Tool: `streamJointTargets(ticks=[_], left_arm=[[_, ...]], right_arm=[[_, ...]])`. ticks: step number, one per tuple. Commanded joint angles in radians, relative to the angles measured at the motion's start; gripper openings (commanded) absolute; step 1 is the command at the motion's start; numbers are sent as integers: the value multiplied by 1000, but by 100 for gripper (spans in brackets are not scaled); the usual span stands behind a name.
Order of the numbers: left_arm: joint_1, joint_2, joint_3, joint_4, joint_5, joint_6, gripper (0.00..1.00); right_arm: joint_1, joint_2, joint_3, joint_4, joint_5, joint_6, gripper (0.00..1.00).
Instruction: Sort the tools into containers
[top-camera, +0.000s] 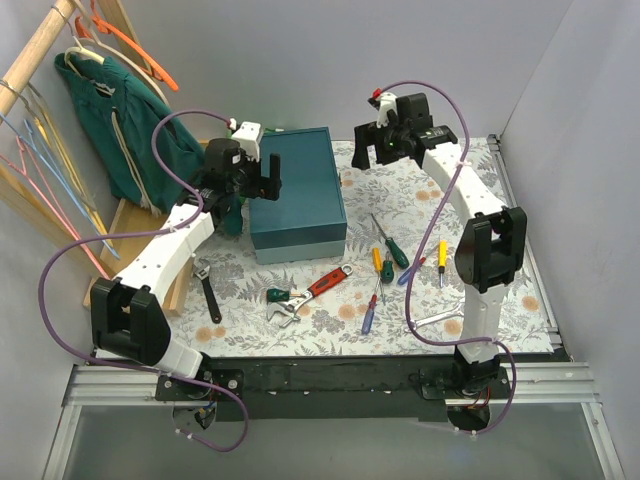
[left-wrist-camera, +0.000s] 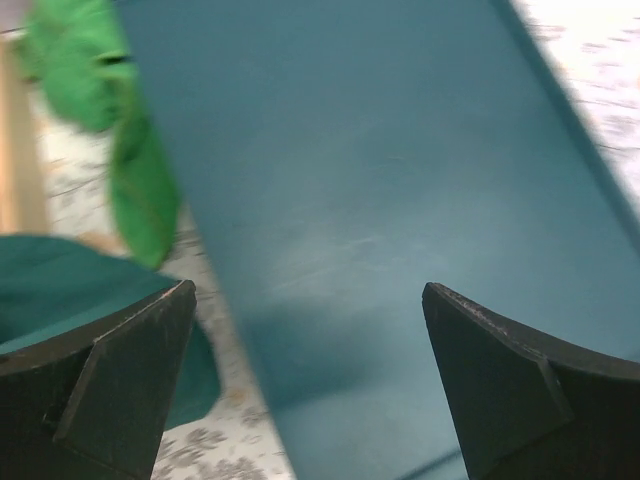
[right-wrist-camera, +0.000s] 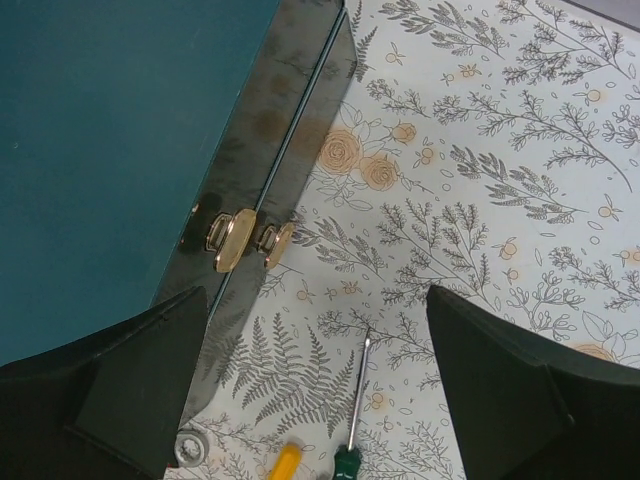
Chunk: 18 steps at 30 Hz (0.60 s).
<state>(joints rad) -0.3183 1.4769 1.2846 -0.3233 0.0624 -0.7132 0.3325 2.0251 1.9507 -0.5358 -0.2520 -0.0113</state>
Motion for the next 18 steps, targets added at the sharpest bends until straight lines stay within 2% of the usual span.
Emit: streamJointTargets(ticks=[1, 7, 9, 18], left_arm=[[5, -24, -25, 4, -282, 38, 98], [21, 55, 21, -17, -260, 31, 98], [22, 75, 7, -14, -297, 32, 98], [38, 129, -34, -51, -364, 49, 98]], right_arm=[[-39, 0, 13, 17, -160, 28, 97], [-38, 7, 5, 42, -213, 40, 95], [-39, 15, 4, 45, -224, 42, 95], [-6, 79, -4, 48, -170, 59, 91]])
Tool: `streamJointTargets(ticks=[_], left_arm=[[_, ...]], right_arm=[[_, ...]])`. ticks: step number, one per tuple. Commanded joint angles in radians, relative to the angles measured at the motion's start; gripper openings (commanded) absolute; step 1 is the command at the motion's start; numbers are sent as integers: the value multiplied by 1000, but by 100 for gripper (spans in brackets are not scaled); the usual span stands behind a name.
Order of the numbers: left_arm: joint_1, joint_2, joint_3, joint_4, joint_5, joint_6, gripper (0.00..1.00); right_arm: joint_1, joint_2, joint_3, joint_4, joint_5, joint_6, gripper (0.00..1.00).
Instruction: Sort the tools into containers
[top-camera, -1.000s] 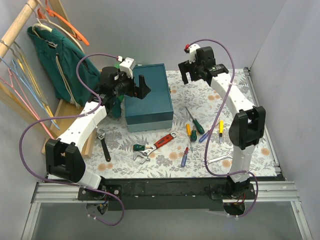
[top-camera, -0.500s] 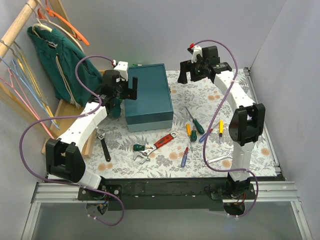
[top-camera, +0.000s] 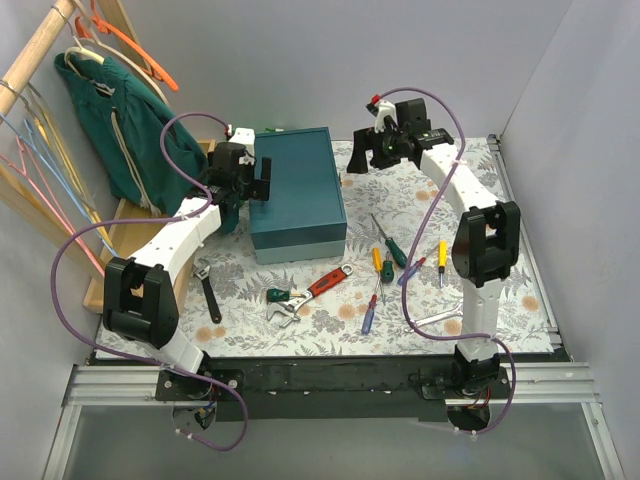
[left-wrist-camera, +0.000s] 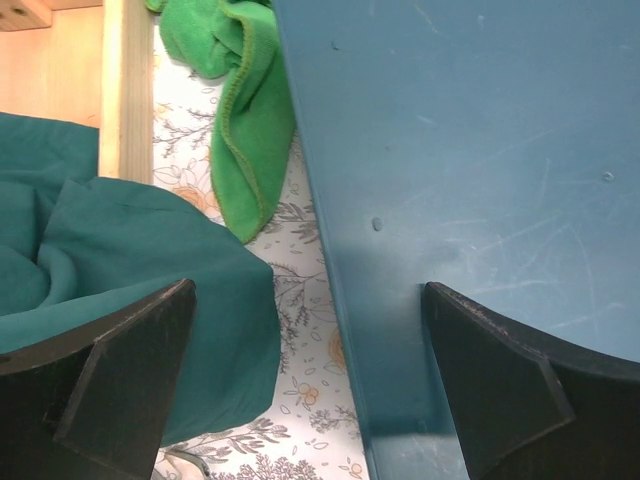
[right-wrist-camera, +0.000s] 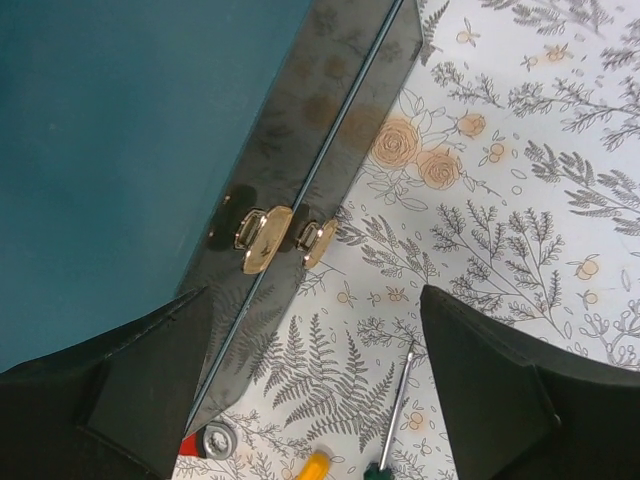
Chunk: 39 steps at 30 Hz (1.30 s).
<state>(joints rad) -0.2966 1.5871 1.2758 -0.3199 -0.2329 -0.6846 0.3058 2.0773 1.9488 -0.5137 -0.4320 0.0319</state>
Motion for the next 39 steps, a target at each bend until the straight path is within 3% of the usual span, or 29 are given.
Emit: streamJointTargets(ticks=[1, 11, 20, 39], left_arm=[[16, 20, -33, -53, -72, 19, 98], [17, 13, -46, -41, -37, 26, 98], [17, 20, -52, -21, -40, 57, 98], [50, 254, 131, 34, -55, 69, 98]], right_arm=[[24, 32, -2, 26, 12, 16, 91], [65, 95, 41, 40, 24, 30, 89], [76, 122, 16, 12, 271, 26, 90], [-80, -34, -156, 23, 354, -4, 88]])
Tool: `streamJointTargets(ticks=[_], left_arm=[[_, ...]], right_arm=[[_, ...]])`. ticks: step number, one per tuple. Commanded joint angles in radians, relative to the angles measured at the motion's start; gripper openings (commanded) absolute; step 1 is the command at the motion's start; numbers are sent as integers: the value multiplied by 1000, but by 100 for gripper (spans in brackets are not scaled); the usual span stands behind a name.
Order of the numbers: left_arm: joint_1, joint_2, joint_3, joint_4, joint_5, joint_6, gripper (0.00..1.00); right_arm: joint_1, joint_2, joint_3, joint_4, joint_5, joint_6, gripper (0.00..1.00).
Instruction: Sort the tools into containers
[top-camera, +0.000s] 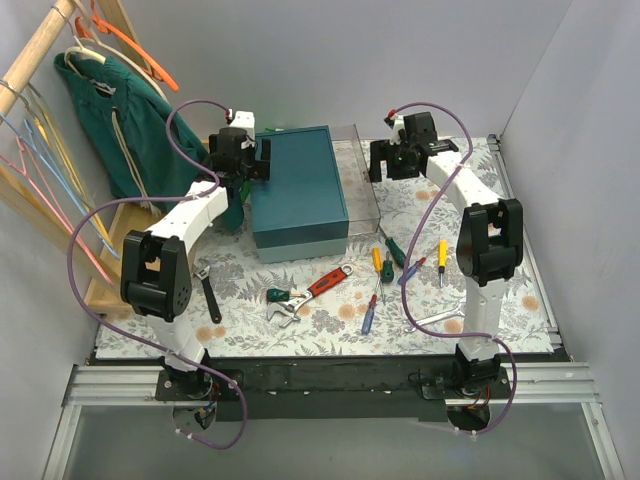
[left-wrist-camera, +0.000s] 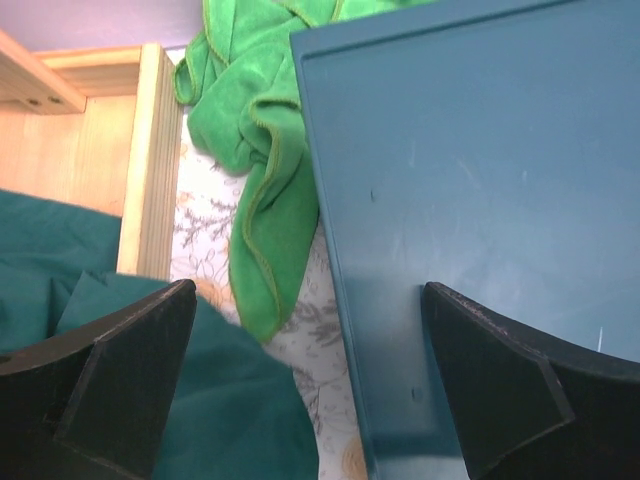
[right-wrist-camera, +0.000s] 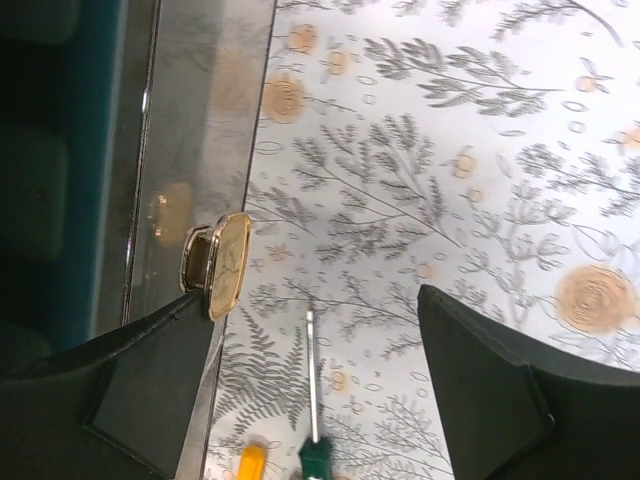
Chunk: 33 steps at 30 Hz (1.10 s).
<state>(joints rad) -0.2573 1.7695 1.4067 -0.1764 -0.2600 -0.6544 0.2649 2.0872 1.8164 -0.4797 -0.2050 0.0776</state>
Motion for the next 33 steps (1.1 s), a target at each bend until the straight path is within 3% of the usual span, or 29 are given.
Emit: streamJointTargets(ticks=[1, 8, 14, 19, 24, 28, 33], left_arm=[[13, 86, 5, -101, -25, 41, 98], [23, 231, 92, 21, 2, 99, 98], [23, 421, 359, 40, 33, 105, 98], [23, 416, 428, 86, 65, 127, 98], [18, 361, 402, 94, 103, 127, 98], [1, 218, 275, 127, 157, 88, 98], [-49, 52, 86, 215, 162, 62, 98]], right_arm=[[-41, -47, -25, -10, 127, -53, 88], [-73, -67, -28, -4, 124, -75, 88], [-78, -105, 1, -16, -48, -117, 88], [-76, -188, 14, -39, -106, -124, 91], [-113, -328, -69, -36, -77, -173, 93], [-176, -357, -158, -141, 7, -193, 90], [-248, -432, -437, -195, 114, -185, 87]])
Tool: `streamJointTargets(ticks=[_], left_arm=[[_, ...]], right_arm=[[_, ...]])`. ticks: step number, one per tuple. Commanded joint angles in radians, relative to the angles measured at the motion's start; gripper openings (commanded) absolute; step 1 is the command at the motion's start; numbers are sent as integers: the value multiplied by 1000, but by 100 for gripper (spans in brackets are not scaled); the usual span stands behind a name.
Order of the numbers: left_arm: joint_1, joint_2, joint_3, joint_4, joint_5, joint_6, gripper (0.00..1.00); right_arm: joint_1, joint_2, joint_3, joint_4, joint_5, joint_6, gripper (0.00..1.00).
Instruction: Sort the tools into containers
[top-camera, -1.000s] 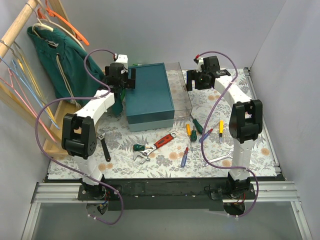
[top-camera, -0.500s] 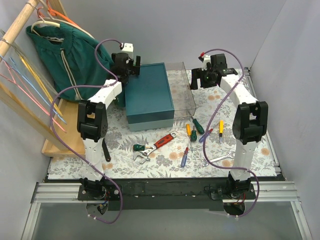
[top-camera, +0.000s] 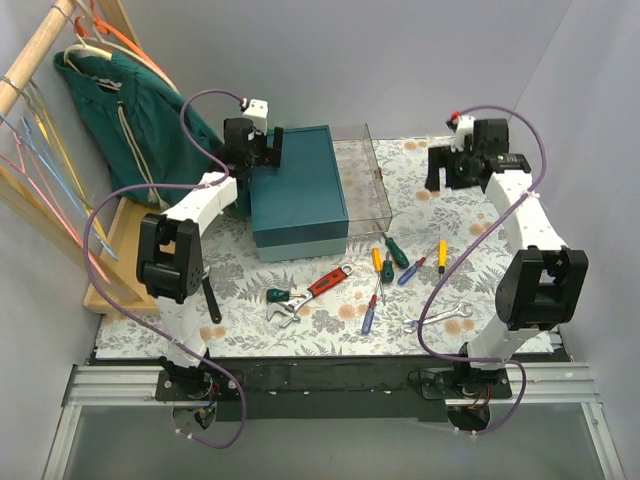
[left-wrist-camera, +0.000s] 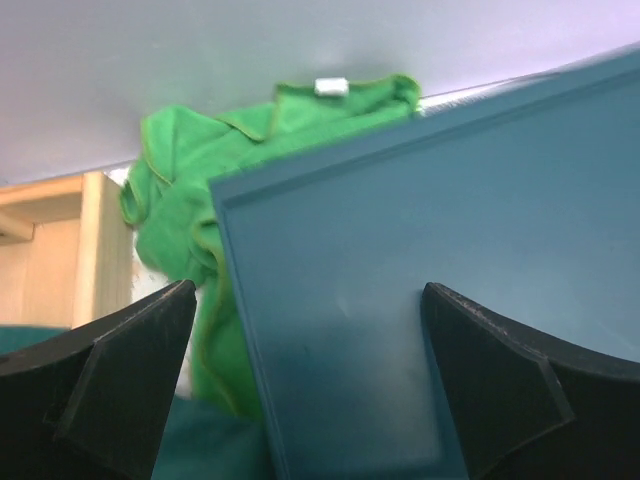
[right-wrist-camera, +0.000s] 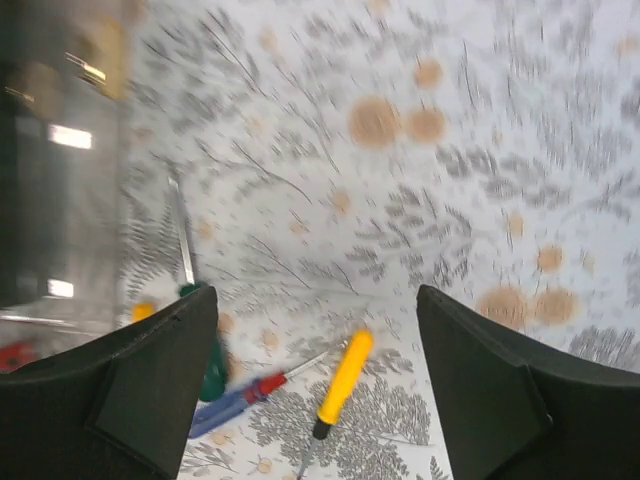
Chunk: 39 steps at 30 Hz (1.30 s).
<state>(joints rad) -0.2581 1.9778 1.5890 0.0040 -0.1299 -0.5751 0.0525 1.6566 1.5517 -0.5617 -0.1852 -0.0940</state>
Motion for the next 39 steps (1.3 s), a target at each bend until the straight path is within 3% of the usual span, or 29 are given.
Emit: streamJointTargets(ticks=[1, 6, 13, 17, 19, 23, 26, 27, 31, 34, 35, 36, 39], left_arm=[[-62, -204, -112, 48, 33, -14, 98], [-194, -323, -236, 76, 72, -9, 98], [-230, -450, -340, -136, 128, -140, 96], [-230, -504, -374, -199, 187, -172, 95], [-228, -510, -389, -202, 182, -180, 98], [-228, -496, -393, -199, 167, -177, 98], [-230, -484, -393, -199, 165, -172, 98], [-228, -484, -396, -197, 165, -173, 98], [-228, -491, -411, -180, 147, -181, 98], [-227, -491, -394, -174, 142, -207, 98], [-227, -470, -368, -171, 142, -215, 98], [-227, -464, -356, -170, 77, -223, 98], [-227, -425, -330, -174, 13, -243, 98]], right_arm=[[-40, -17, -203, -116, 107, -3, 86], [-42, -17, -331, -110, 119, 42, 82], [-42, 74, -387, -118, 130, 86, 73], [-106, 117, -438, -110, 69, 111, 57], [-121, 135, -435, -104, 75, 109, 55], [-126, 167, -415, -86, 105, 97, 38], [-129, 174, -375, -84, 115, 59, 17], [-132, 170, -355, -86, 121, 53, 3], [-137, 123, -196, -101, 128, 69, 1], [-135, 133, 93, -81, 101, 65, 1], [-135, 203, 372, -63, -160, 118, 1], [-134, 230, 478, -75, -233, 158, 1], [-67, 266, 474, -60, -384, 203, 1]])
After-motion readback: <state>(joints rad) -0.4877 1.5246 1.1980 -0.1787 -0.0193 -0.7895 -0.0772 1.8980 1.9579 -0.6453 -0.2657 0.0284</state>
